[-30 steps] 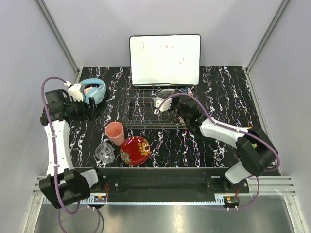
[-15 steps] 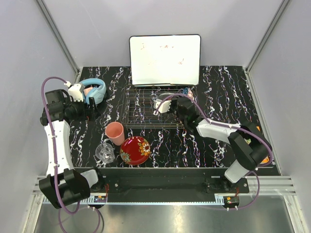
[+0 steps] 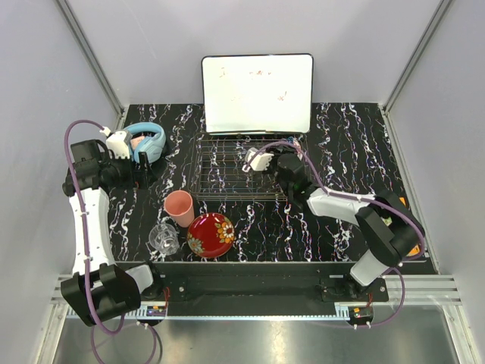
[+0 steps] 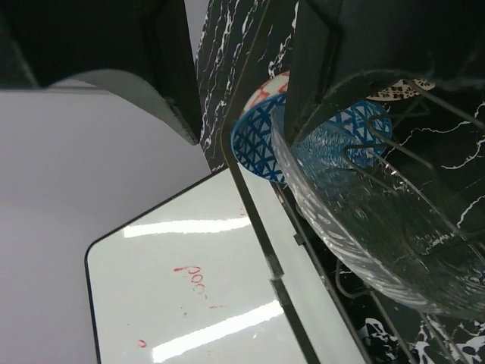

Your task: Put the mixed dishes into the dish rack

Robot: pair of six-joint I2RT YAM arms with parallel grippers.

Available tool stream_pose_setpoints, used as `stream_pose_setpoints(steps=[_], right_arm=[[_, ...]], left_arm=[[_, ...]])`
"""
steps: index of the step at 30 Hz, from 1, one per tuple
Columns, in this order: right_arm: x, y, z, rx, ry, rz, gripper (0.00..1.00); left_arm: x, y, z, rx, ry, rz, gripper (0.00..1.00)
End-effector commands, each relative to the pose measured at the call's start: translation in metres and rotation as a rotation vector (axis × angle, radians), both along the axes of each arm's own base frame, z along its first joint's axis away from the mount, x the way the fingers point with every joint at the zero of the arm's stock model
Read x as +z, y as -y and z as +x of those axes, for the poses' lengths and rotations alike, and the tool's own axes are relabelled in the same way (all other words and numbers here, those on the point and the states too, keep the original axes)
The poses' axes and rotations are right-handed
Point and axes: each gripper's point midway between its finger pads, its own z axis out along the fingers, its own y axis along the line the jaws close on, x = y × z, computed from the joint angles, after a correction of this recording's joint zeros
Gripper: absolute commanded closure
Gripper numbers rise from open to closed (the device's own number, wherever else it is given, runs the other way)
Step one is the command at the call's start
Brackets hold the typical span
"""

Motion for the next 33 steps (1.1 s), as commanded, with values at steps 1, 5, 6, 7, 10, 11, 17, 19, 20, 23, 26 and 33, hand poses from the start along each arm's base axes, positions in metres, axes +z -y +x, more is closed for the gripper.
stream_pose_setpoints(steps=[1,5,6,7,10,11,17,19,20,23,26,33], right_arm=[[0.067,0.016,-0.01,-0.13,0.095,0.205,0.45],[0.093,0.016,-0.031,-0.176,0.089,0.246,0.42],[0.101,0.017,-0.037,-0.177,0.086,0.258,0.41],[0.103,0.012,-0.045,-0.17,0.074,0.26,0.41],[0.103,0.011,-0.06,-0.172,0.034,0.294,0.39],[0.102,0.01,-0.064,-0.175,0.021,0.309,0.39],[0.119,-0.04,-0.125,-0.072,-0.133,0.479,0.44],[0.121,-0.061,-0.147,-0.002,-0.261,0.593,0.46],[0.102,-0.068,-0.165,-0.02,-0.42,0.695,0.47],[0.072,-0.088,-0.203,-0.028,-0.727,0.94,0.47],[0.037,-0.094,-0.233,-0.084,-0.943,1.129,0.49],[-0.022,-0.113,-0.254,-0.173,-1.159,1.307,0.48]], left_arm=[[0.026,-0.004,0.01,0.0,0.097,0.031,0.01],[0.028,-0.005,0.009,0.003,0.103,0.034,0.01],[0.027,-0.004,0.009,0.001,0.101,0.033,0.01],[0.028,-0.004,0.009,0.001,0.103,0.034,0.01],[0.031,-0.003,0.008,0.002,0.11,0.034,0.01],[0.031,-0.002,0.008,-0.003,0.109,0.032,0.01],[0.033,-0.003,0.004,0.001,0.114,0.048,0.01],[0.034,-0.004,0.003,0.005,0.117,0.054,0.01],[0.034,-0.004,0.003,0.006,0.118,0.055,0.01],[0.036,-0.004,0.002,0.006,0.124,0.06,0.01],[0.036,-0.003,0.002,0.006,0.124,0.053,0.01],[0.042,-0.004,0.001,0.007,0.134,0.057,0.01]])
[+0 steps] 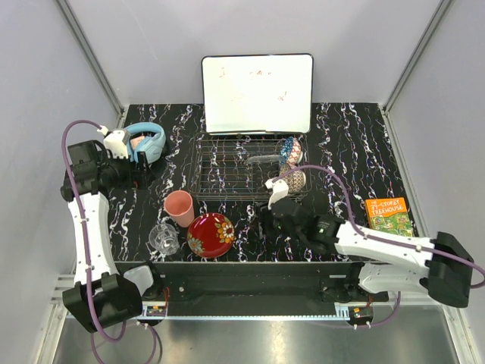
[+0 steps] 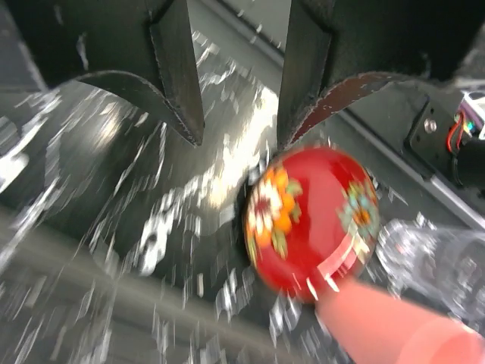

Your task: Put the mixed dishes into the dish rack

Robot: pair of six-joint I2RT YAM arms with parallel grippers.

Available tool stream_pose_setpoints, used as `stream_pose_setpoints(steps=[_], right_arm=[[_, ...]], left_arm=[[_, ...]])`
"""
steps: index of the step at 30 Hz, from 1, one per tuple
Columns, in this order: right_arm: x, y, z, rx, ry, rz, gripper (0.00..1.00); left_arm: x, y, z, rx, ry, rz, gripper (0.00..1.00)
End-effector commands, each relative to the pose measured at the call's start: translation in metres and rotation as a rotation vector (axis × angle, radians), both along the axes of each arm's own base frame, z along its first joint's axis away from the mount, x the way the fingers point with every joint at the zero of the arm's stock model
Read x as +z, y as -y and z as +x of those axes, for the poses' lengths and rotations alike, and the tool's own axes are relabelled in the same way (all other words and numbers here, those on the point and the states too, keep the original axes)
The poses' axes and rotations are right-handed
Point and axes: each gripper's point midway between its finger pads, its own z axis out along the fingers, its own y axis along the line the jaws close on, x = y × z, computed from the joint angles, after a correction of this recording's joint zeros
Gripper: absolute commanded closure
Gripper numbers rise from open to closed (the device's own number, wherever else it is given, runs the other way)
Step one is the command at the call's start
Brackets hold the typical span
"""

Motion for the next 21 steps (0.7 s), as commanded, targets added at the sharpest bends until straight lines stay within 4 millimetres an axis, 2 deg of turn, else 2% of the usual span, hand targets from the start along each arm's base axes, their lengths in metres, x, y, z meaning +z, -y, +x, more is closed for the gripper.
stream_pose_setpoints(steps=[1,2,4,5,6,7,8,10,11,14,21], right_arm=[[-0.002,-0.038,-0.012,-0.046,-0.218,0.263,0.48],[-0.015,-0.043,-0.012,-0.051,-0.25,0.246,0.48],[-0.022,-0.056,-0.012,-0.048,-0.286,0.28,0.45],[-0.04,-0.059,-0.011,-0.058,-0.31,0.257,0.45],[-0.048,-0.061,-0.011,-0.058,-0.325,0.259,0.45],[-0.045,-0.07,-0.009,-0.058,-0.33,0.31,0.44],[-0.057,-0.073,-0.008,-0.062,-0.347,0.305,0.44],[-0.063,-0.081,-0.006,-0.059,-0.368,0.317,0.44],[-0.074,-0.082,-0.005,-0.066,-0.384,0.297,0.44],[-0.093,-0.079,0.005,-0.098,-0.407,0.279,0.45],[-0.114,-0.081,0.009,-0.113,-0.45,0.277,0.48]], left_arm=[[0.03,-0.004,0.005,0.003,0.093,0.04,0.01],[0.031,-0.004,0.005,0.003,0.095,0.043,0.01],[0.03,-0.004,0.004,0.001,0.09,0.047,0.01],[0.029,-0.005,0.004,0.002,0.09,0.048,0.01],[0.03,-0.005,0.004,-0.001,0.089,0.048,0.01],[0.03,-0.005,0.004,-0.003,0.087,0.05,0.01],[0.031,-0.005,0.005,-0.003,0.084,0.049,0.01],[0.034,-0.005,0.005,-0.005,0.086,0.054,0.01],[0.035,-0.006,0.005,-0.002,0.09,0.058,0.01],[0.037,-0.007,0.004,-0.002,0.091,0.064,0.01],[0.036,-0.008,0.001,-0.007,0.095,0.084,0.01]])
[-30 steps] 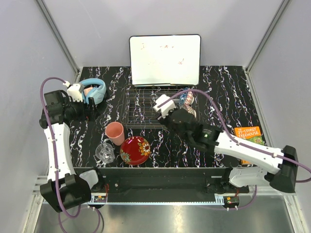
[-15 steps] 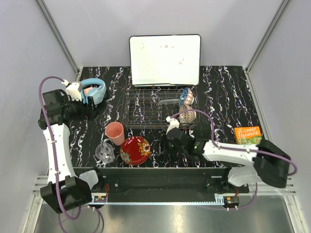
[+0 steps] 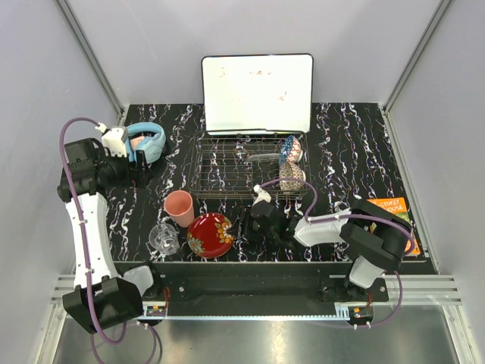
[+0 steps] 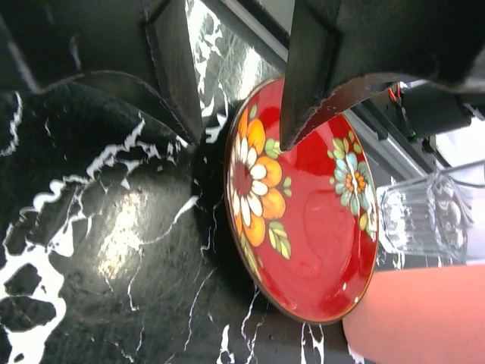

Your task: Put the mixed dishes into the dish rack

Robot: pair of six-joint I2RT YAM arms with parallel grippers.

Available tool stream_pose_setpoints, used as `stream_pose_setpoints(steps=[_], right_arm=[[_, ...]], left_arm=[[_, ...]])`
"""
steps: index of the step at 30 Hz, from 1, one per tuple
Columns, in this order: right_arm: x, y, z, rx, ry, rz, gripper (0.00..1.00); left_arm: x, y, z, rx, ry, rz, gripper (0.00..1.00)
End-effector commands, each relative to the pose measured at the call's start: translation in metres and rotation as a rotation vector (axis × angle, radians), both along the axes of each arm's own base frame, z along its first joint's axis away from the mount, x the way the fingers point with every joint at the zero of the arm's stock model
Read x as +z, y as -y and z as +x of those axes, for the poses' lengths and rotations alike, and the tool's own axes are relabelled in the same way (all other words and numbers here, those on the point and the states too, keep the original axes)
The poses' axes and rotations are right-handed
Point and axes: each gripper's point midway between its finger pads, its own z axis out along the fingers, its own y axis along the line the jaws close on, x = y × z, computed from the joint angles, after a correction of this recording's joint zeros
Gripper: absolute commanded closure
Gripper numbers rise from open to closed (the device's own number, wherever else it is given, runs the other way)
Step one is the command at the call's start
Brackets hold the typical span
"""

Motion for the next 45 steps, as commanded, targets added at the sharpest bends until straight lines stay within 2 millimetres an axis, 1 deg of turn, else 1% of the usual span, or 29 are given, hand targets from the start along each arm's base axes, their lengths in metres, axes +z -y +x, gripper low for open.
stream_pose_setpoints(steps=[1,4,5,8,9,11,15,16,18,21,22,24,26,27,28,30,31,32,33,34,35,36,37,38,40,41,43,44,45], right_arm=[[0.003,-0.011,0.008,-0.015,-0.017,0.066,0.48],[-0.011,-0.016,0.005,0.008,-0.05,0.047,0.5],[-0.022,-0.017,0.0,0.022,-0.079,0.032,0.51],[-0.028,-0.022,-0.002,0.037,-0.112,0.032,0.57],[-0.028,-0.022,-0.003,0.041,-0.111,0.027,0.62],[-0.028,-0.024,-0.004,0.046,-0.113,0.021,0.67],[-0.032,-0.025,-0.014,0.062,-0.118,-0.017,0.85],[-0.029,-0.026,-0.015,0.064,-0.11,-0.02,0.93],[-0.026,-0.027,-0.021,0.076,-0.086,-0.042,1.0],[-0.016,-0.023,-0.023,0.073,-0.037,-0.07,1.0],[-0.004,-0.023,-0.021,0.066,-0.006,-0.06,1.0],[0.005,-0.019,-0.022,0.091,0.046,-0.101,1.0],[0.034,-0.017,-0.014,0.08,0.134,-0.107,1.0],[0.036,-0.008,-0.013,0.108,0.181,-0.168,1.0],[0.059,-0.003,-0.006,0.088,0.244,-0.159,1.0],[0.081,0.011,0.002,0.115,0.346,-0.231,1.0],[0.107,0.019,0.01,0.088,0.418,-0.23,1.0],[0.124,0.024,0.014,0.086,0.466,-0.25,1.0],[0.14,0.03,0.02,0.1,0.538,-0.283,1.0],[0.167,0.041,0.028,0.057,0.608,-0.286,1.0],[0.191,0.047,0.035,0.057,0.687,-0.321,1.0],[0.215,0.055,0.038,0.036,0.745,-0.323,1.0],[0.233,0.065,0.047,-0.01,0.8,-0.359,1.0],[0.26,0.072,0.054,-0.008,0.891,-0.4,1.0],[0.301,0.088,0.066,-0.062,0.989,-0.45,1.0],[0.311,0.098,0.076,-0.051,1.054,-0.542,1.0],[0.321,0.105,0.091,-0.054,1.12,-0.665,1.0],[0.327,0.112,0.102,-0.027,1.184,-0.778,1.0],[0.322,0.109,0.109,0.01,1.212,-0.851,1.0]], left_arm=[[0.021,-0.006,0.002,0.005,0.07,0.051,0.01],[0.022,-0.006,0.002,0.001,0.072,0.054,0.01],[0.023,-0.005,0.002,0.003,0.074,0.052,0.01],[0.024,-0.005,0.001,-0.001,0.075,0.057,0.01],[0.024,-0.006,0.0,0.0,0.077,0.062,0.01],[0.024,-0.006,0.001,0.0,0.077,0.064,0.01],[0.025,-0.007,0.002,0.0,0.077,0.066,0.01],[0.025,-0.006,0.002,-0.003,0.076,0.065,0.01],[0.024,-0.007,0.002,-0.003,0.073,0.064,0.01],[0.021,-0.006,0.004,-0.007,0.063,0.057,0.01],[0.021,-0.006,0.004,-0.008,0.064,0.051,0.01],[0.019,-0.005,0.007,-0.014,0.057,0.043,0.01],[0.019,-0.004,0.01,-0.021,0.058,0.028,0.01],[0.017,-0.004,0.015,-0.018,0.054,0.015,0.01],[0.02,-0.003,0.019,-0.023,0.06,0.001,0.01],[0.017,-0.001,0.031,-0.026,0.047,-0.037,0.01],[0.021,0.001,0.037,-0.029,0.053,-0.045,0.01],[0.02,0.005,0.046,-0.042,0.051,-0.053,0.01],[0.012,0.007,0.055,-0.033,0.016,-0.075,0.01],[0.013,0.007,0.063,-0.024,0.015,-0.061,0.01],[0.013,0.021,0.07,-0.055,0.017,-0.056,0.01],[0.007,0.027,0.077,-0.066,0.004,-0.049,0.01],[0.005,0.036,0.083,-0.072,0.007,-0.021,0.01],[0.008,0.04,0.092,-0.06,0.034,-0.02,0.01],[0.003,0.046,0.103,-0.044,0.028,-0.015,0.01],[-0.004,0.049,0.109,-0.034,0.006,-0.035,0.01],[-0.009,0.054,0.115,-0.035,-0.014,-0.051,0.01],[-0.018,0.055,0.119,-0.03,-0.041,-0.058,0.01],[-0.021,0.056,0.12,-0.028,-0.051,-0.06,0.01]])
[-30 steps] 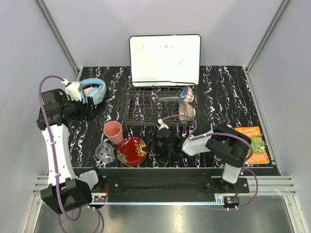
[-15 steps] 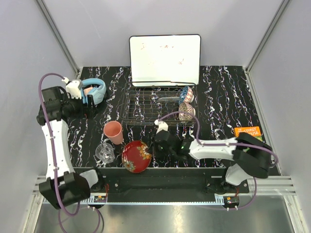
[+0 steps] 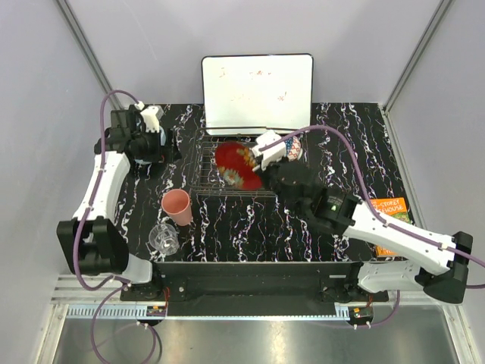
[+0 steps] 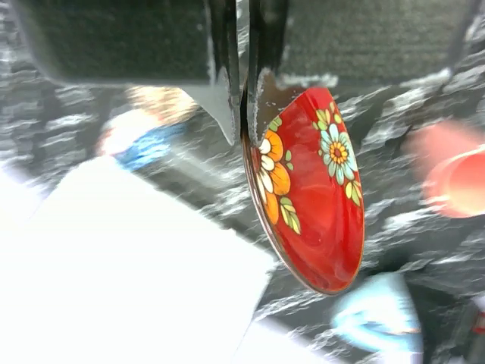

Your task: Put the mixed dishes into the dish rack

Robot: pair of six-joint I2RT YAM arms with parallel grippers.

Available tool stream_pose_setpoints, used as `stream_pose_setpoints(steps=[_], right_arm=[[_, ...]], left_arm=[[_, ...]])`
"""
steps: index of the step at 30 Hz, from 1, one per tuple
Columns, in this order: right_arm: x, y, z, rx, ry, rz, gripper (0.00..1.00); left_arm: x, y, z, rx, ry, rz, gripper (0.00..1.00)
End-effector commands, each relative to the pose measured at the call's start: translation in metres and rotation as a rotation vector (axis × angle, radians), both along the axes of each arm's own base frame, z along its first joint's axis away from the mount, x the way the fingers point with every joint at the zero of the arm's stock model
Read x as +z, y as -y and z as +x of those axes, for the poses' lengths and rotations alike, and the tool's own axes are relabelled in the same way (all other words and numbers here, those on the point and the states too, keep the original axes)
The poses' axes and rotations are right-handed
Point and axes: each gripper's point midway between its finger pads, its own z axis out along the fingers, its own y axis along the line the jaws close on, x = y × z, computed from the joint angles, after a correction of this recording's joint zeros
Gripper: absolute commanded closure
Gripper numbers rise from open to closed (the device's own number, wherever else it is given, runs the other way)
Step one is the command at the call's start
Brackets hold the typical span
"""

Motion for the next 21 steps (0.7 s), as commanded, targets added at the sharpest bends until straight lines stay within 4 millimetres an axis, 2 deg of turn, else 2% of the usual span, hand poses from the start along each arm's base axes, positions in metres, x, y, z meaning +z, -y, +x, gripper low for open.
stream_pose_setpoints(steps=[1,2,4,5,8,14,18,21], right_arm=[[0.025,0.034,0.047,-0.116,0.289,-0.418,1.0],[0.036,0.036,0.056,-0.129,0.387,-0.516,1.0],[0.027,0.036,0.071,-0.159,0.453,-0.633,1.0],[0.025,0.037,0.076,-0.14,0.5,-0.745,1.0],[0.015,0.035,0.086,-0.076,0.553,-0.836,1.0],[-0.013,0.031,0.082,0.04,0.604,-0.967,1.0],[-0.023,0.031,0.078,0.069,0.6,-0.959,1.0],[-0.038,0.032,0.076,0.098,0.585,-0.978,1.0]], left_arm=[[0.01,-0.006,0.032,0.083,0.052,0.003,0.01],[0.006,-0.005,0.033,0.084,0.04,-0.001,0.01],[0.002,-0.003,0.032,0.082,0.028,-0.008,0.01],[0.0,-0.002,0.032,0.081,0.023,-0.01,0.01],[-0.003,-0.003,0.032,0.081,0.017,-0.002,0.01],[-0.005,-0.004,0.03,0.077,0.016,0.007,0.01],[-0.005,-0.004,0.029,0.079,0.016,0.009,0.01],[-0.003,-0.005,0.029,0.079,0.02,0.011,0.01]])
